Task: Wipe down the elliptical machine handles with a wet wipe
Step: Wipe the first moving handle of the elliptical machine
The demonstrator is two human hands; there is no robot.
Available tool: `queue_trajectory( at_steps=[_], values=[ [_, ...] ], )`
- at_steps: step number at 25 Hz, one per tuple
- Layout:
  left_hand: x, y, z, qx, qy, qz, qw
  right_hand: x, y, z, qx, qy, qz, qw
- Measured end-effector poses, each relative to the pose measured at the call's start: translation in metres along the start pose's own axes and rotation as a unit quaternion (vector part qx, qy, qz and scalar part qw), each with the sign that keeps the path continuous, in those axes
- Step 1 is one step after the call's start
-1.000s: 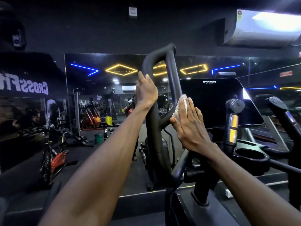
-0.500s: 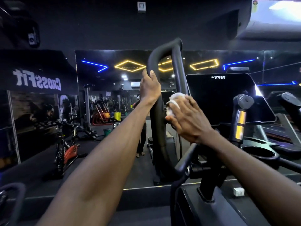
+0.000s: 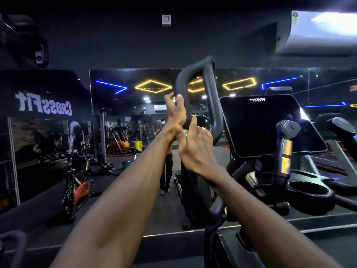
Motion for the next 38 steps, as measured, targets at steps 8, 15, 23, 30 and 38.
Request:
queue_trajectory(
  at_steps=[8,15,23,30,38],
  values=[
    [-0.001,0.028,-0.019,0.108,-0.088,-0.09,0.986,0.004,0.042,-0.022,-0.003,0.065,0.12,0.991],
    [-0.001,0.04,-0.02,0.104,-0.043,-0.042,0.993,0.02,0.059,-0.036,0.105,0.011,0.134,0.985],
    [-0.001,0.043,-0.016,0.097,-0.021,-0.015,0.995,0.01,0.052,-0.024,0.144,0.006,0.158,0.977],
    [0.001,0.049,-0.014,0.094,-0.009,-0.022,0.995,0.002,0.082,-0.013,0.048,0.143,0.224,0.963],
    [-0.002,0.056,-0.011,0.062,0.02,-0.001,0.998,0.011,0.114,-0.017,0.07,0.218,0.208,0.951]
  ],
)
Point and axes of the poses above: each hand's wrist, its own y-axis towards the middle knuckle, its own z-axis out of the palm, x = y × z, the point moved 5 cm from there along y, towards the middle knuckle, and after that the axes turned 4 degrees about -x, right-handed, at the moved point
